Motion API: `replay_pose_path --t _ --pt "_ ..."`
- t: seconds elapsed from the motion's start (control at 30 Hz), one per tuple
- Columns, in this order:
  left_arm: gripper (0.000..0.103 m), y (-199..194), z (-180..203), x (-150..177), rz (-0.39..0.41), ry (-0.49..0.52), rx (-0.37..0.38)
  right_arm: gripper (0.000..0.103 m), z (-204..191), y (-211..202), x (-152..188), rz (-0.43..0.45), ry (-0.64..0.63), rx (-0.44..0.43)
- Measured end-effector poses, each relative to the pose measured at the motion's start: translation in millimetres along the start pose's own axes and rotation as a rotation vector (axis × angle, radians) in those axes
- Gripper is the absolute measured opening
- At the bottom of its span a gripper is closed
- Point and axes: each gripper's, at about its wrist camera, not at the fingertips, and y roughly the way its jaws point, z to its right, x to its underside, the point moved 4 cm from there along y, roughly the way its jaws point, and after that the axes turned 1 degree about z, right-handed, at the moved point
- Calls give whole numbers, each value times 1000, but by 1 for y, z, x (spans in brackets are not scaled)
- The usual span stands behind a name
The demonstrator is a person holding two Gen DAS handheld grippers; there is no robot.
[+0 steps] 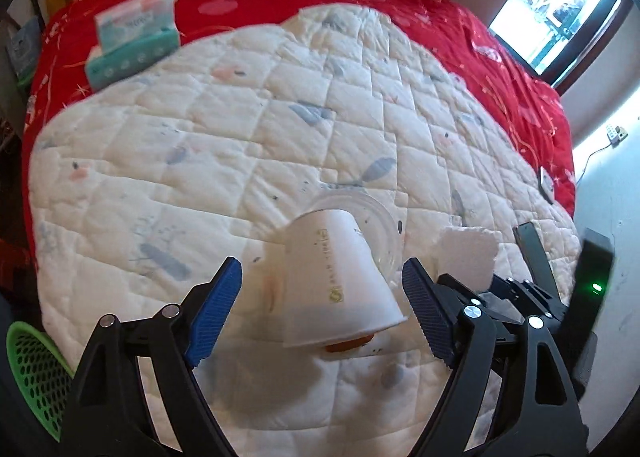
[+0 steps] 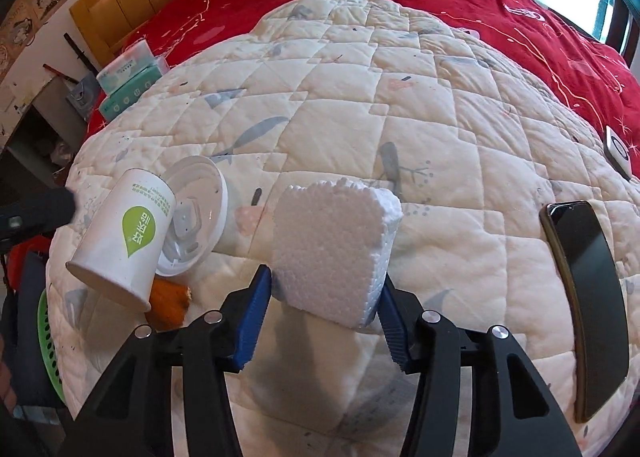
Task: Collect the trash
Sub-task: 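Grasp white paper cup with left tool while right grasps white foam block, then carry cup and foam block to the basket and open both tools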
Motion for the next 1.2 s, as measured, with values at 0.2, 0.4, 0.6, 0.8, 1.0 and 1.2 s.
replay_pose_path --t 0.2,0.4,0.6,0.8,1.0,1.2 --pt "79 25 9 2 -46 18 -32 50 6 -12 5 16 -2 -15" --pt "65 33 7 9 -75 14 -34 50 -1 -28 13 33 -24 -38" --pt "63 13 3 20 -27 28 -25 50 -16 -50 26 48 -51 -62" --pt "63 -35 -20 41 37 -12 1 50 -47 -72 43 56 -95 -98" --pt "63 -93 -64 73 116 -57 -26 50 -92 -89 63 62 -149 -145" --pt "63 -136 -117 109 164 -114 -92 50 -137 -98 84 52 -206 -188"
